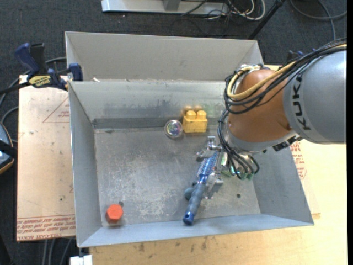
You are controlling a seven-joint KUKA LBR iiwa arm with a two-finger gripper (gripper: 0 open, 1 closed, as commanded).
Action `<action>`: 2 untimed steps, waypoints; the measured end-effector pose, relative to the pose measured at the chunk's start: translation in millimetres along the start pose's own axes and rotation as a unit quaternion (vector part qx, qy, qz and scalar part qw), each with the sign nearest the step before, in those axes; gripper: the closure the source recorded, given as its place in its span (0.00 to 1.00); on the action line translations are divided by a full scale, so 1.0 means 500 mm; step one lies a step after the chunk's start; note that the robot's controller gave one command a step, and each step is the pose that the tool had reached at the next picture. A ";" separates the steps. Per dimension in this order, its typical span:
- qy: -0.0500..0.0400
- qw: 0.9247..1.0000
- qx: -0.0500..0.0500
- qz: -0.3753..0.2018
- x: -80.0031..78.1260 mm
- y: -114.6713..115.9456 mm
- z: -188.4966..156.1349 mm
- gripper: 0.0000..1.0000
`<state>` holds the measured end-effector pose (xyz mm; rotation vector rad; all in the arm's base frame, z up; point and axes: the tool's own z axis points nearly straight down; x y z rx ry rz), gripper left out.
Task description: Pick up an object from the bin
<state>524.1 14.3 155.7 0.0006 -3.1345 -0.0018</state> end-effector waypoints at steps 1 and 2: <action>-0.007 0.999 0.000 -0.051 -0.009 -0.012 0.168 0.00; -0.008 0.999 0.000 -0.051 -0.011 -0.011 0.159 1.00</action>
Offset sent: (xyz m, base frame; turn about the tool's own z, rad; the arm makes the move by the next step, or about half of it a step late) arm 0.0007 -0.0067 -0.0857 -0.1030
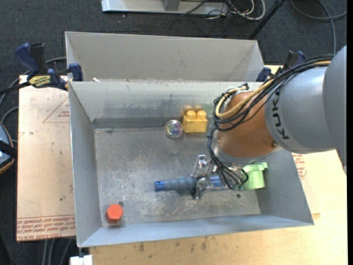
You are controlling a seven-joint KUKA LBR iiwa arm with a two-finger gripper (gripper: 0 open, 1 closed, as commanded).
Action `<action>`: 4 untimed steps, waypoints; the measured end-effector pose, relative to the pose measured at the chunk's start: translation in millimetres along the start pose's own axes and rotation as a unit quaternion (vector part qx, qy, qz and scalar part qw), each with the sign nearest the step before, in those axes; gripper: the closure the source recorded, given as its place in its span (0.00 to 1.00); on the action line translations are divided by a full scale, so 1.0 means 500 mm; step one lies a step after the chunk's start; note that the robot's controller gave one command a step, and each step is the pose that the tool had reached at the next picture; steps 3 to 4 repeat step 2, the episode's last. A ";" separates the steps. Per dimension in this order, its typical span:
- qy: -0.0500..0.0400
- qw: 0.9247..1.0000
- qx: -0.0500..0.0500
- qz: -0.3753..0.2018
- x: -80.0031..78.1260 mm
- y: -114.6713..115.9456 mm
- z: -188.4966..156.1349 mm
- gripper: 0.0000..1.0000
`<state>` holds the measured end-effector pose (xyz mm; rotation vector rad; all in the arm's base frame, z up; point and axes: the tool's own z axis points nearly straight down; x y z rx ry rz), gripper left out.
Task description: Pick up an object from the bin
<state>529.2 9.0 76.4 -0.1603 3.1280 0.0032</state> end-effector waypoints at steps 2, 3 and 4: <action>0.000 0.995 0.002 -0.097 0.025 -0.172 -0.523 1.00; 0.000 0.995 0.002 -0.097 0.025 -0.172 -0.523 1.00; 0.000 0.995 0.002 -0.097 0.025 -0.172 -0.523 1.00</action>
Offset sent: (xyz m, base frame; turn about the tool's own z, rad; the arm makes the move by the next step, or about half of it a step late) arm -0.0131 -0.0851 0.1175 -0.1867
